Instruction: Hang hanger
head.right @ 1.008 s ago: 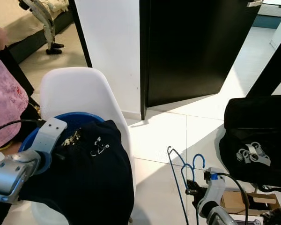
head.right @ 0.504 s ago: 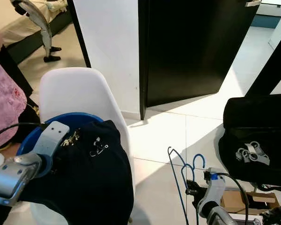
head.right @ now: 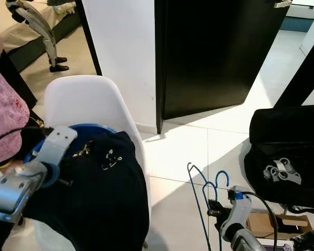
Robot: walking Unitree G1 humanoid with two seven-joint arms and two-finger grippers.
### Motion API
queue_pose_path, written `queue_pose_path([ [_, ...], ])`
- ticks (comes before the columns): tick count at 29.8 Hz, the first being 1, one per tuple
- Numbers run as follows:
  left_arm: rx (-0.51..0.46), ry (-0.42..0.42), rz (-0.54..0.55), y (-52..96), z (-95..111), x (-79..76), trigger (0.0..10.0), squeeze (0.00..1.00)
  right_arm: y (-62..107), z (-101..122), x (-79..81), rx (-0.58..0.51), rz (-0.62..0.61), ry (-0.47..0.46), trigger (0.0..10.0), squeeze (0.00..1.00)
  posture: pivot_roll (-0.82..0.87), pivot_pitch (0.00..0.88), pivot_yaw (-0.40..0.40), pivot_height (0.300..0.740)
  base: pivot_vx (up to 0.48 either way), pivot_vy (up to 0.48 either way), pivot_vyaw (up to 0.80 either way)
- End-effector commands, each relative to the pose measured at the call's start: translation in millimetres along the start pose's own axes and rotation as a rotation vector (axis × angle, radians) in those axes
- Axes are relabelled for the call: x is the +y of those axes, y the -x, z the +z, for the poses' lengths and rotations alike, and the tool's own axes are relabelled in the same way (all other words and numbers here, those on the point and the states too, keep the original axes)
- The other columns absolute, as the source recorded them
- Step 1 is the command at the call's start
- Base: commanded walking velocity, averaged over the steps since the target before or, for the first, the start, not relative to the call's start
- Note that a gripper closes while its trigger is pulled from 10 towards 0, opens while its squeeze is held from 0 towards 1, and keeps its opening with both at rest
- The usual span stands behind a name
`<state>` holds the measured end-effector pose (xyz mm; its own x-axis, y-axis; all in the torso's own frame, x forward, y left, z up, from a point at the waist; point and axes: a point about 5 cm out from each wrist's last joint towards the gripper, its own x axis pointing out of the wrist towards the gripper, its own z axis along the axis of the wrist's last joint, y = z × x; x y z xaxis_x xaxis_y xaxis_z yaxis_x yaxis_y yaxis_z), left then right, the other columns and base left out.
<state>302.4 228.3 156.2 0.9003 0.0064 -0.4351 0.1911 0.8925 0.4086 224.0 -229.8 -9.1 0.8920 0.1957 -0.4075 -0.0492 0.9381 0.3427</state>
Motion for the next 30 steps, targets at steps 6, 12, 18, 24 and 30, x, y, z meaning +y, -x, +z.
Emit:
queue_pose_path([
  [6,-0.217,0.034,0.014,4.9,36.0,14.8,0.0,0.0,1.8,-5.8,-2.3,0.018,-0.015,-0.019,10.0,0.0,-0.02,0.146,-0.022,0.74,0.0,0.0,0.0],
  [12,-0.561,0.123,-0.254,32.1,91.7,4.9,0.0,0.0,1.9,-6.7,-2.5,0.021,-0.017,-0.021,10.0,0.0,-0.02,0.14,-0.02,0.74,0.0,0.0,0.0],
  [18,-0.81,0.232,-0.205,57.5,131.0,40.7,0.0,0.0,2.0,-7.7,-2.7,0.023,-0.018,-0.023,10.0,0.0,-0.02,0.134,-0.022,0.74,0.0,0.0,0.0],
  [24,-0.897,0.237,-0.17,68.1,143.9,53.4,0.0,0.0,1.8,-8.4,-2.7,0.027,-0.016,-0.023,10.0,0.0,-0.02,0.129,-0.024,0.74,0.0,0.0,0.0],
  [30,-1.048,0.285,-0.395,89.2,155.5,42.9,0.0,0.0,1.3,-9.4,-3.3,0.032,-0.018,-0.024,10.0,0.0,-0.02,0.121,-0.022,0.74,0.0,0.0,0.0],
])
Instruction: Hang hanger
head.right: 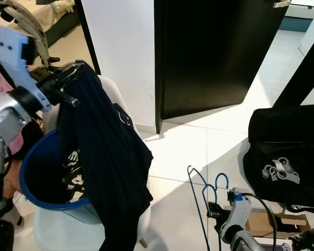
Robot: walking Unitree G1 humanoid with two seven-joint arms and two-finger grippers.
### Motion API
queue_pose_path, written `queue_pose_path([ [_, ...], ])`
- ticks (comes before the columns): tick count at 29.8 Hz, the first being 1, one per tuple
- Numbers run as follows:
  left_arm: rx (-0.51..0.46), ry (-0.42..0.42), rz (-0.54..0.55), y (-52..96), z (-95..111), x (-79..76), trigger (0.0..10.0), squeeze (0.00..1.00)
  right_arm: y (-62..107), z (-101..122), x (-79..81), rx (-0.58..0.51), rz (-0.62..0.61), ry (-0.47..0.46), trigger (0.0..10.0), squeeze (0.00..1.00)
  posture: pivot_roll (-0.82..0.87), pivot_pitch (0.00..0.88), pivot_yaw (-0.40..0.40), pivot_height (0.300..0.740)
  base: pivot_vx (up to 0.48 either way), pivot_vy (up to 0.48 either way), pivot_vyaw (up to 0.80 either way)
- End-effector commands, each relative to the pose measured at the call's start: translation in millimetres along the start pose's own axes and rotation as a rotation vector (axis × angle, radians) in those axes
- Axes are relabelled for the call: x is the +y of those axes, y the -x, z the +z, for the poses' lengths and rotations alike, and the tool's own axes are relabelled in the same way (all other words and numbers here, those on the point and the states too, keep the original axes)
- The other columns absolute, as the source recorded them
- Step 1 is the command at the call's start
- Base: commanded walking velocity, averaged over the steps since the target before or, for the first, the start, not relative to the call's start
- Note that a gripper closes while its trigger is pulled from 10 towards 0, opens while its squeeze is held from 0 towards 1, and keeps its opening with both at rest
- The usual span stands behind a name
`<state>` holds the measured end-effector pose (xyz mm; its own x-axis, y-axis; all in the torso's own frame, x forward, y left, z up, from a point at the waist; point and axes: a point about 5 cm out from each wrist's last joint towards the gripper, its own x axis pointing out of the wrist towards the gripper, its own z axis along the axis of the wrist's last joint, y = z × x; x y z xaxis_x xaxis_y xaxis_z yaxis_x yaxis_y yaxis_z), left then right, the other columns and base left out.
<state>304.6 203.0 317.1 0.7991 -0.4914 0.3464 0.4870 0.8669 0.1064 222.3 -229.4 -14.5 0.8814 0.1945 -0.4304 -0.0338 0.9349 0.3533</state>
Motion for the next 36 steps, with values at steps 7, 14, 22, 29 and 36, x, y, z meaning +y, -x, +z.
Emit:
queue_pose_path([
  [7,-0.192,0.127,-0.289,11.1,38.7,-24.3,0.6,0.0,1.8,-4.6,-2.3,0.009,-0.01,-0.009,10.0,0.0,-0.02,0.118,-0.021,0.74,0.0,0.0,0.0],
  [14,-0.084,0.099,-0.312,46.3,45.3,-0.5,0.0,0.0,1.1,-5.0,-2.4,0.01,-0.011,-0.013,10.0,0.0,-0.01,0.121,-0.022,0.74,0.0,0.0,0.0],
  [22,0.28,-0.039,-0.1,82.9,7.6,33.1,0.0,0.0,0.3,-4.9,-2.0,0.013,-0.007,-0.015,10.0,0.0,0.0,0.125,-0.033,0.74,0.0,0.0,0.0],
  [29,0.172,-0.143,0.074,72.5,32.9,51.7,0.0,0.0,-1.6,-3.1,-0.9,0.014,-0.001,-0.014,10.0,0.0,0.01,0.119,-0.036,0.74,0.0,0.0,0.0],
  [36,-0.108,-0.182,-0.058,31.7,84.1,26.4,0.0,0.0,-3.0,-2.3,-0.6,0.008,-0.003,-0.014,10.0,0.0,0.01,0.109,-0.035,0.74,0.0,0.0,0.0],
])
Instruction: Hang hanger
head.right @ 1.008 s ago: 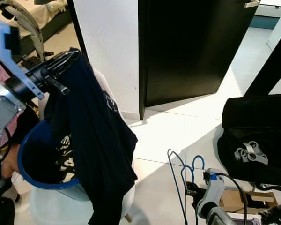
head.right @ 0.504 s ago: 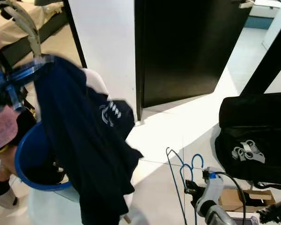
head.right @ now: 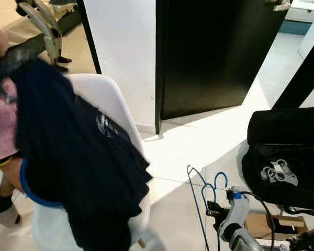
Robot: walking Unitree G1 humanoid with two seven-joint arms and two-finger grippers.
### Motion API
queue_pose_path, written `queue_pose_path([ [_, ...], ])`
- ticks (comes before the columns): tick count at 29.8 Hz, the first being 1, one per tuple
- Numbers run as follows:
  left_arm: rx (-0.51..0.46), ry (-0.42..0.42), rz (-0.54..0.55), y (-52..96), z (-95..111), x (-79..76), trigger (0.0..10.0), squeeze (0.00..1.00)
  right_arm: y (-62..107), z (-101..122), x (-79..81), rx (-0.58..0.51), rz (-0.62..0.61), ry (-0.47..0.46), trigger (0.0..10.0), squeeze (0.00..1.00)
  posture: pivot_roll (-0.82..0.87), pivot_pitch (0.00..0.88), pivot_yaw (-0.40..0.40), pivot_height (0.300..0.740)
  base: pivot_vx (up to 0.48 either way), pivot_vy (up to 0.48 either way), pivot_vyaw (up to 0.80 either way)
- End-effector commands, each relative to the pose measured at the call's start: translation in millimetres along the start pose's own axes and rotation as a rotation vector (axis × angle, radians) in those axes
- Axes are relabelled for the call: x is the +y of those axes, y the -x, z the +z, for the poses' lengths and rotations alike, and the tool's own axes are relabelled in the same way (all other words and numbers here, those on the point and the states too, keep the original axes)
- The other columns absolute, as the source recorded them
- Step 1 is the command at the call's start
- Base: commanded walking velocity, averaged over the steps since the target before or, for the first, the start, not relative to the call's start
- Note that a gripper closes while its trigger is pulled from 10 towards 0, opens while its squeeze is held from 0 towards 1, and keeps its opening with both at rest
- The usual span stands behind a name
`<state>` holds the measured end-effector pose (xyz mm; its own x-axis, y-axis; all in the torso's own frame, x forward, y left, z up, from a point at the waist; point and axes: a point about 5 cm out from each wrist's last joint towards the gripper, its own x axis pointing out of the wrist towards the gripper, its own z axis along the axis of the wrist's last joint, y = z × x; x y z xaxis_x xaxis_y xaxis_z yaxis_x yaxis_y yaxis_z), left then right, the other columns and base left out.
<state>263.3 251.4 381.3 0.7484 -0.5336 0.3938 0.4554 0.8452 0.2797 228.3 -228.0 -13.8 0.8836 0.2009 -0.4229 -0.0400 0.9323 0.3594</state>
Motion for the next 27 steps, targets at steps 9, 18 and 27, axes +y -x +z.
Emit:
queue_pose_path([
  [9,-0.254,-0.113,-0.084,-41.4,54.2,-3.7,0.0,0.0,0.8,-5.3,-1.1,0.007,-0.016,-0.013,10.0,0.0,0.01,0.099,-0.025,0.74,0.0,0.0,0.0],
  [18,-0.323,-0.246,0.059,-54.7,80.7,18.4,0.0,0.0,-0.2,-6.0,-0.4,0.006,-0.02,-0.015,10.0,0.0,0.02,0.082,-0.021,0.74,0.0,0.0,0.0],
  [27,-0.509,-0.511,0.261,-71.4,156.0,36.4,0.0,0.0,-1.6,-7.7,-1.3,0.005,-0.032,-0.021,10.0,0.0,0.03,0.067,-0.012,0.74,0.0,0.0,0.0],
])
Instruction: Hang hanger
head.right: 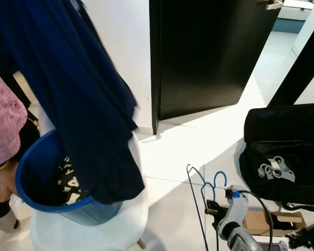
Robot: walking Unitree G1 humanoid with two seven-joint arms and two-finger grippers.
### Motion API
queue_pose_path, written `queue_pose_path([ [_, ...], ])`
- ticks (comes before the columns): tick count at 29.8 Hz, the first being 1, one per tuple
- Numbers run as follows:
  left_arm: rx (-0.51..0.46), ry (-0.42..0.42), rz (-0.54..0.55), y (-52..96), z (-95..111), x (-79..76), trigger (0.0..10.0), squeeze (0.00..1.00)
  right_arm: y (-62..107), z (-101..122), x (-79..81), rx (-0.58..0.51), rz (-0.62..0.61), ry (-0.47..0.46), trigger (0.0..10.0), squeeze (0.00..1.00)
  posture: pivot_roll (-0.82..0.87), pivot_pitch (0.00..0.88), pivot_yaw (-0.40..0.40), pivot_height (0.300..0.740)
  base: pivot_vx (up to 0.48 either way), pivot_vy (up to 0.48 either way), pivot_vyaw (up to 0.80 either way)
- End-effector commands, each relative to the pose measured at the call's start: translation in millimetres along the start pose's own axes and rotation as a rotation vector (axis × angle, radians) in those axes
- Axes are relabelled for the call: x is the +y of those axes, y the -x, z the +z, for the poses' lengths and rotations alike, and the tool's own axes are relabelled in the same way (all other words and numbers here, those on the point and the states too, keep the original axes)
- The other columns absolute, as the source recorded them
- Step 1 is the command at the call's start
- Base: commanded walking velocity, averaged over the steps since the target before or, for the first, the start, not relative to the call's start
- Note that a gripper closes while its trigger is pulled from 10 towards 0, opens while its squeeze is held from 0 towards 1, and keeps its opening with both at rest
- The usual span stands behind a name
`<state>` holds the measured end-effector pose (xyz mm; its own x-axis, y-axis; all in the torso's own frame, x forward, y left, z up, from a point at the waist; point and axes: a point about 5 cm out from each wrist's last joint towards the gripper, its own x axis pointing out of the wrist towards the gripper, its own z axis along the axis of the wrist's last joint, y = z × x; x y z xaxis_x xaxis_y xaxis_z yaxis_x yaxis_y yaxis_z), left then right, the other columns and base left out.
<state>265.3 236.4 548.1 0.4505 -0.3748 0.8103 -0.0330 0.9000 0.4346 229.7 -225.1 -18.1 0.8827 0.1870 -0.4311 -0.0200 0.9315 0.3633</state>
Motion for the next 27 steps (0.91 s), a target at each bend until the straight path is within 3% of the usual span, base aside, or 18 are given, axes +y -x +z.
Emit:
queue_pose_path([
  [1,-0.022,-0.045,0.01,-2.1,8.9,6.5,0.0,0.0,1.9,-3.8,-2.4,0.003,-0.016,-0.008,10.0,0.0,0.03,0.067,-0.012,0.74,0.0,0.0,0.0],
  [5,-0.037,-0.022,-0.019,-5.1,9.8,1.4,0.0,0.0,2.0,-4.1,-2.8,0.002,-0.018,-0.008,10.0,0.0,0.03,0.062,-0.009,0.74,0.0,0.0,0.0],
  [7,-0.049,0.014,-0.077,-6.4,7.3,-7.5,0.0,0.0,2.1,-4.2,-3.2,0.002,-0.019,-0.009,10.0,0.0,0.03,0.061,-0.01,0.74,0.0,0.0,0.0],
  [9,-0.029,0.107,-0.201,-0.7,-8.5,-24.8,0.0,0.0,2.4,-4.8,-3.9,0.002,-0.021,-0.009,10.0,0.0,0.03,0.06,-0.012,0.74,0.0,0.0,0.0],
  [12,-0.016,0.131,-0.245,1.7,-15.4,-29.9,0.0,0.0,2.4,-5.0,-4.0,0.002,-0.021,-0.009,10.0,0.0,0.03,0.06,-0.012,0.74,0.0,0.0,0.0],
  [16,0.115,0.241,-0.443,37.9,-52.1,-60.3,0.0,0.0,3.0,-5.6,-4.4,0.002,-0.021,-0.009,10.0,0.0,0.02,0.068,-0.015,0.74,0.0,0.0,0.0],
  [17,0.115,0.241,-0.443,37.9,-52.1,-60.3,0.0,0.0,3.0,-5.6,-4.4,0.002,-0.021,-0.009,10.0,0.0,0.02,0.068,-0.015,0.74,0.0,0.0,0.0],
  [20,0.208,0.308,-0.6,67.9,-62.6,-75.2,0.1,0.0,3.4,-5.8,-5.0,0.005,-0.019,-0.009,10.0,0.0,0.02,0.071,-0.019,0.74,0.0,0.0,0.0],
  [21,0.236,0.334,-0.637,76.0,-64.2,-77.3,0.7,0.0,3.3,-5.8,-5.1,0.005,-0.019,-0.008,10.0,0.0,0.02,0.073,-0.019,0.74,0.0,0.0,0.0],
  [24,0.299,0.37,-0.704,94.4,-66.0,-78.7,0.9,0.0,3.3,-6.0,-5.4,0.008,-0.017,-0.008,10.0,0.0,0.02,0.074,-0.02,0.74,0.0,0.0,0.0],
  [27,0.322,0.382,-0.731,100.5,-66.5,-79.2,1.3,0.0,3.3,-6.1,-5.5,0.008,-0.017,-0.008,10.0,0.0,0.02,0.074,-0.02,0.74,0.0,0.0,0.0],
])
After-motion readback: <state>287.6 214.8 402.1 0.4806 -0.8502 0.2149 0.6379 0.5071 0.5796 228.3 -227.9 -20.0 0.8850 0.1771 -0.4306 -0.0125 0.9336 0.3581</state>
